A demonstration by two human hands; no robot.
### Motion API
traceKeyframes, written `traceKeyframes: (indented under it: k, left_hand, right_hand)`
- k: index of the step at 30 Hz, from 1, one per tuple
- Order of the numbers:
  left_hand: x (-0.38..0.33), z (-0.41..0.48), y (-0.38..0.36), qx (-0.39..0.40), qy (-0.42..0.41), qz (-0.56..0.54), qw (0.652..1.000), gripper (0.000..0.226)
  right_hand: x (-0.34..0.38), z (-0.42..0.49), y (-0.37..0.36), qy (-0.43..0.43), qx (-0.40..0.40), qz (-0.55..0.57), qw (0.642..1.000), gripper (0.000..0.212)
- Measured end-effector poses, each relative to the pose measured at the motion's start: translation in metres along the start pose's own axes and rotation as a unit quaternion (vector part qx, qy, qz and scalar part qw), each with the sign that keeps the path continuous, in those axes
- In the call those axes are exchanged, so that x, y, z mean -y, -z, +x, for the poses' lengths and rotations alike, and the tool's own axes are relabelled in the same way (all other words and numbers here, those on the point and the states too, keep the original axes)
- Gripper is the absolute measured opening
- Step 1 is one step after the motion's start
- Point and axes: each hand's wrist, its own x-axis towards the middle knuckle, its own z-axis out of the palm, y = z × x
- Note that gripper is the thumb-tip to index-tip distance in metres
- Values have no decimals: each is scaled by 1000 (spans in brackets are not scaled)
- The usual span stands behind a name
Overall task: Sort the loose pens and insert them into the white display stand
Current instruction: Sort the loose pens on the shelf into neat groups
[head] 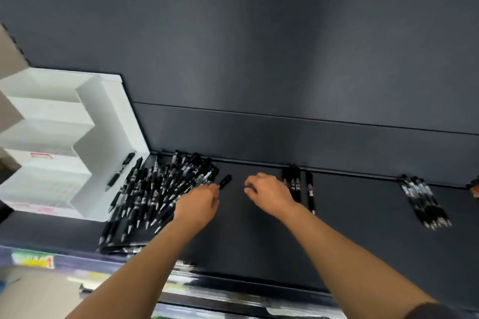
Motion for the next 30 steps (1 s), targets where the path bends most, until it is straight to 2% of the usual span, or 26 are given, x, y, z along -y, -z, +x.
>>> traceKeyframes:
  k: [4, 9, 14, 18, 22, 25, 27, 30]
  left_hand:
    - [30, -8, 2, -6, 42, -10, 999, 20]
    - [48, -8, 5, -2, 85, 0, 996, 24]
    - [53, 3, 6, -6, 111, -3, 994, 31]
    - [51, 9, 0, -3, 99, 25, 995, 33]
    - [50, 16, -5, 9, 55, 60, 997, 29]
    - [48, 24, -7, 22, 30, 99, 994, 26]
    - [47, 29, -7, 32, 14, 118, 992, 24]
    - [48, 32, -9, 33, -15, 163, 986, 21]
  right_hand:
    - [22, 22, -13, 0, 66, 36, 997, 29]
    - [37, 49, -33, 8, 129, 59, 990, 40]
    - [41, 71, -50, 26, 164, 101, 981, 33]
    - [40, 79, -61, 37, 139, 133, 981, 26]
    - [44, 81, -62, 43, 127, 231, 964, 25]
    - [44, 79, -57, 67, 138, 200, 968, 21]
    - [46, 75, -55, 87, 175, 152, 969, 18]
    - [51, 67, -58, 113, 198, 70, 971, 23]
